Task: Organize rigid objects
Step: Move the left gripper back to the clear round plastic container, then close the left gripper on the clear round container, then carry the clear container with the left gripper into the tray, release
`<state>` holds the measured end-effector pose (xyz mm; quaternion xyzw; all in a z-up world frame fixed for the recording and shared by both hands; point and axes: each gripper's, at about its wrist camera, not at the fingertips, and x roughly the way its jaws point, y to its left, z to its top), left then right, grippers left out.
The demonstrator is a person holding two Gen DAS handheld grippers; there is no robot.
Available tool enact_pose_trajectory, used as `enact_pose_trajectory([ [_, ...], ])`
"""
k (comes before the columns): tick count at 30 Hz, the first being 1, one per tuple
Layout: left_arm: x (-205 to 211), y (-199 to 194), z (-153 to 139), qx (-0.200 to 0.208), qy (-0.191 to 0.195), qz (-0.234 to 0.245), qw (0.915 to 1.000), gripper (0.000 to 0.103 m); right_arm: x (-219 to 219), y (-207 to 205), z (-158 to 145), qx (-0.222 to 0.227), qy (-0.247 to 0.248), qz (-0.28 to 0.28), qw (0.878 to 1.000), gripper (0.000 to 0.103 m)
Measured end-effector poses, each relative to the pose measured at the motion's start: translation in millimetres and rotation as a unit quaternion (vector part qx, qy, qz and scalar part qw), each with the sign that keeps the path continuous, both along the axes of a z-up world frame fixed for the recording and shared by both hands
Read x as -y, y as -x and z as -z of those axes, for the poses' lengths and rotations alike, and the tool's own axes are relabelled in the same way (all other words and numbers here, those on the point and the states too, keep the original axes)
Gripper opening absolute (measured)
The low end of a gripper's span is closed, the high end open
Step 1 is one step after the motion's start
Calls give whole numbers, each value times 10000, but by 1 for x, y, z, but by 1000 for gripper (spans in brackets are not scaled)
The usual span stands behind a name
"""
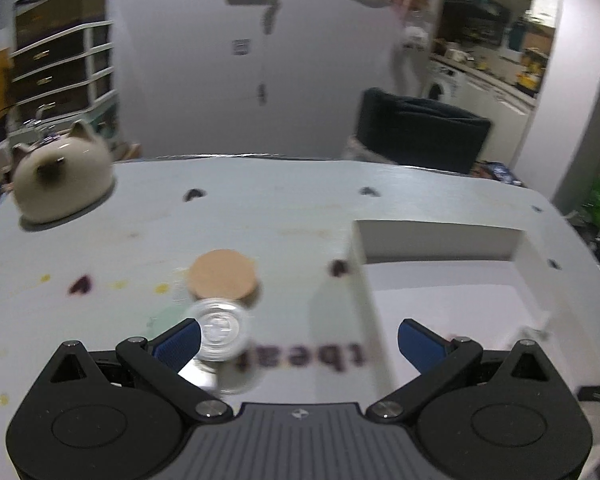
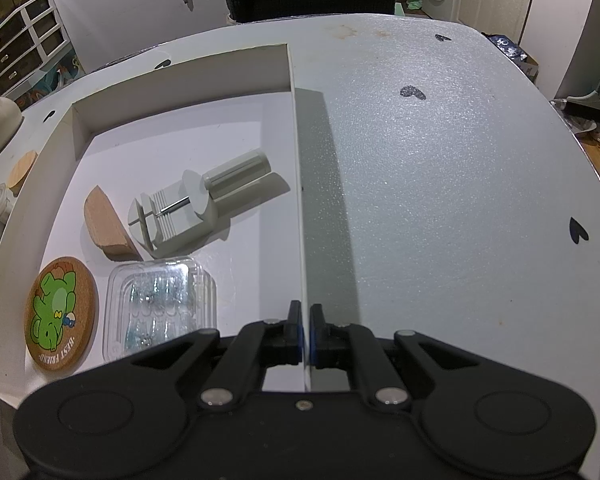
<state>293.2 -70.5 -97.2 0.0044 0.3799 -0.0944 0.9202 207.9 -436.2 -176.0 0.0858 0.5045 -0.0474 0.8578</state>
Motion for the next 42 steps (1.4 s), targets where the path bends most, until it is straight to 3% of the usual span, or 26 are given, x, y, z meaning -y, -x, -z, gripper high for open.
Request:
enact_pose_trajectory([
  [7, -23, -19, 22, -52, -102, -359, 9993, 103, 0, 0, 1, -2, -3, 10, 10000, 5],
  [17, -42, -40, 45, -191, 209, -149, 9995, 102, 0, 0, 1, -5, -9, 28, 10000, 5],
  [27, -32, -50, 58, -250, -358, 60, 9990, 79, 0, 0, 1, -10, -36, 74, 10000, 6],
  [33, -30, -49, 59, -190, -400, 72, 9990, 60, 1, 0, 0, -10, -36, 76, 10000, 6],
  [42, -29, -36, 49, -123, -239, 110, 9996, 57, 0, 0, 0, -11, -34, 71, 10000, 6],
])
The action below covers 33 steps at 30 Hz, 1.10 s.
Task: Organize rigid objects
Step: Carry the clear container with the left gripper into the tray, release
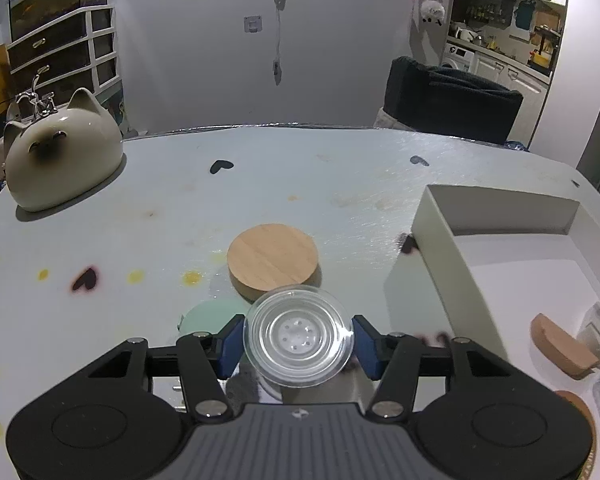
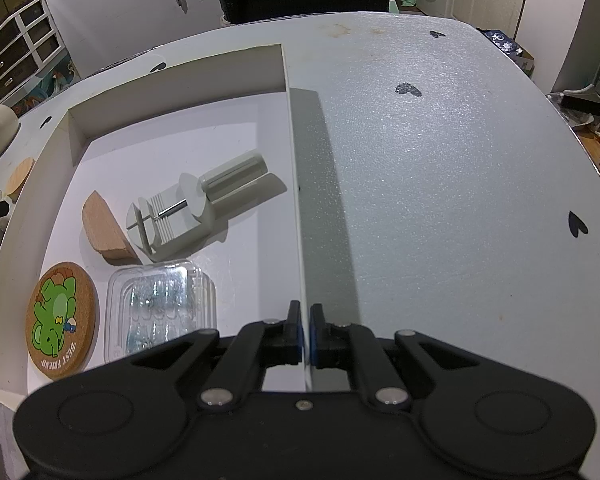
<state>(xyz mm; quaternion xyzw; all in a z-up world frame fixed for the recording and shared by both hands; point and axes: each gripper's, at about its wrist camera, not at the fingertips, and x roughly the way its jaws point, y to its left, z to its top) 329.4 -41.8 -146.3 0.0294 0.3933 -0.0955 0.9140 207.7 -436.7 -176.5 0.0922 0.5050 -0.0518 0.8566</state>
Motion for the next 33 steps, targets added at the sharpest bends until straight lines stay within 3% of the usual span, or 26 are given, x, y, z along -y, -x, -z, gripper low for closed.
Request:
enact_pose_trajectory([
  [8, 19, 13, -26, 107, 230, 299, 9992, 57, 0, 0, 0, -1, 2, -4, 10000, 6],
  [18, 72, 35, -54, 172, 554, 1224, 9908, 57, 0, 0, 0, -1, 2, -1, 10000, 6],
  [27, 119, 43, -37, -119, 356, 1848, 9821, 57, 0, 0, 0, -1, 2, -1, 10000, 5],
  [33, 132, 40, -17, -301, 209, 1967, 9798, 57, 0, 0, 0, -1, 1, 0, 10000, 5],
])
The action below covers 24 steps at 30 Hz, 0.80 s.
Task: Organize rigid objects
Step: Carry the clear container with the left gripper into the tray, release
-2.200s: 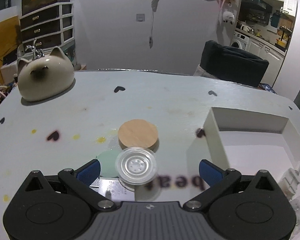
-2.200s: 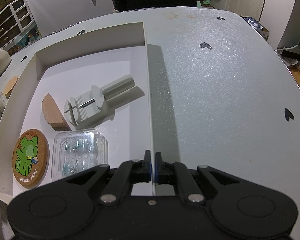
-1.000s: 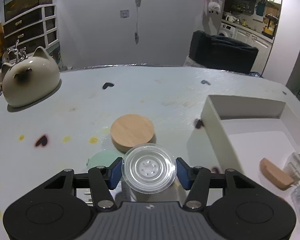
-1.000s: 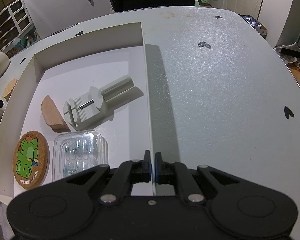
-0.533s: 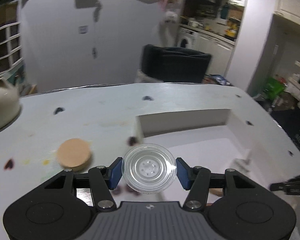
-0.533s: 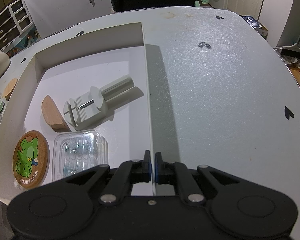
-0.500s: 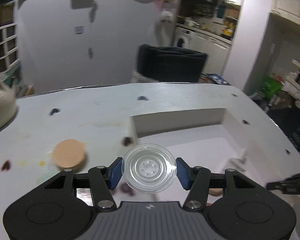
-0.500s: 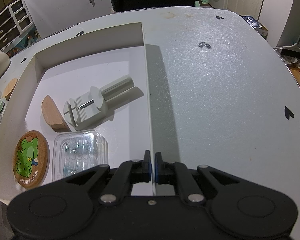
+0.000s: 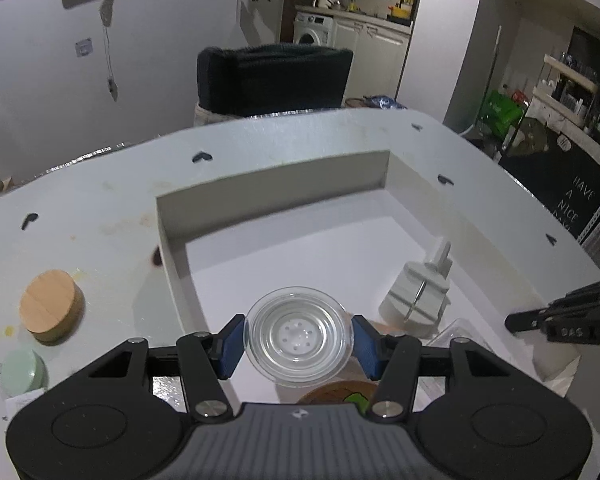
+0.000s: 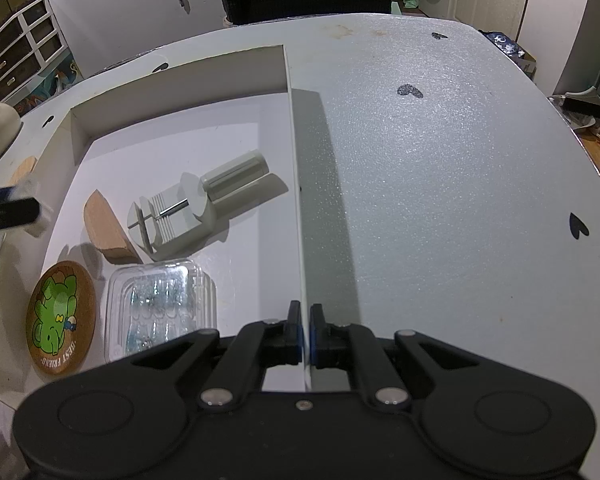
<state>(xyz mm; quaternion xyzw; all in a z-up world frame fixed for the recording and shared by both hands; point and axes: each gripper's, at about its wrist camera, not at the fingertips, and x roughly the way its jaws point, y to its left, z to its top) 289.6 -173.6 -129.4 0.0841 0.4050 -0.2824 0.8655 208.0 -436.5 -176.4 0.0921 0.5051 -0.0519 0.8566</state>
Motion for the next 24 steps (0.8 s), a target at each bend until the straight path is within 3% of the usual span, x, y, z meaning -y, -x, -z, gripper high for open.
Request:
enact_pose_trajectory([
  [9, 2, -3, 16, -83, -128, -56, 9999, 58, 0, 0, 0, 0, 0, -1, 10000, 5],
  [13, -1, -3, 18, -60, -106, -109, 9999, 67, 0, 0, 0, 0, 0, -1, 10000, 5],
  [24, 1, 2, 13, -48, -94, -38, 9999, 73, 0, 0, 0, 1, 1, -1, 10000, 5],
])
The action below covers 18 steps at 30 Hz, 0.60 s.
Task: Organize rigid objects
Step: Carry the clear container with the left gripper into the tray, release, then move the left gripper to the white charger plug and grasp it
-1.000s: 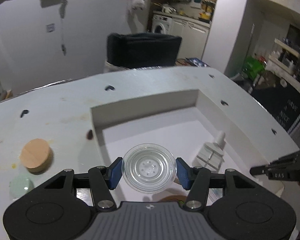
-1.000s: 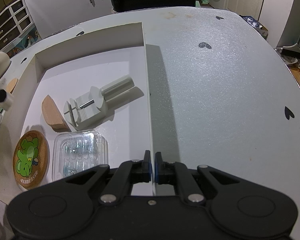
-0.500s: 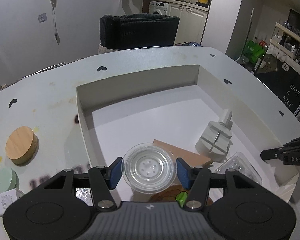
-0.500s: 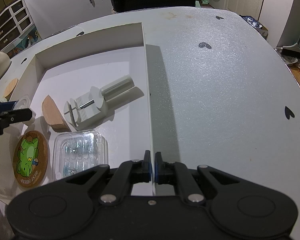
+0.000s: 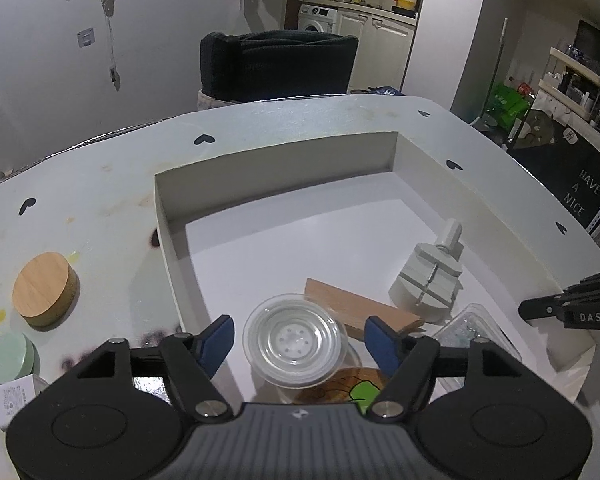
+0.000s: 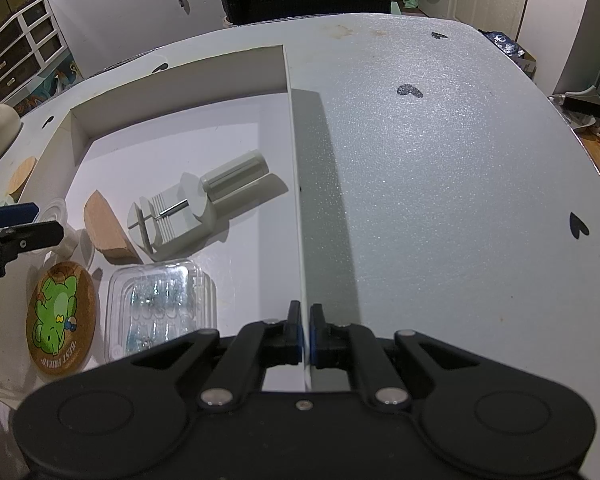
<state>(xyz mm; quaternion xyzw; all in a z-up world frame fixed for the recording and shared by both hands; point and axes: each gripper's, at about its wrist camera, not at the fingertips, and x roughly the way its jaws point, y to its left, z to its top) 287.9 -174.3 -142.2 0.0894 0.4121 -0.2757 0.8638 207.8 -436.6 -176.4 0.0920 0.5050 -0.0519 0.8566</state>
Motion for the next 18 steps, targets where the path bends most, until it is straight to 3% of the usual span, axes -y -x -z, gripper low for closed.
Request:
enact_pose_trajectory([
  [18, -2, 30, -15, -115, 170, 82, 9998, 97, 0, 0, 0, 2, 1, -1, 10000, 6],
])
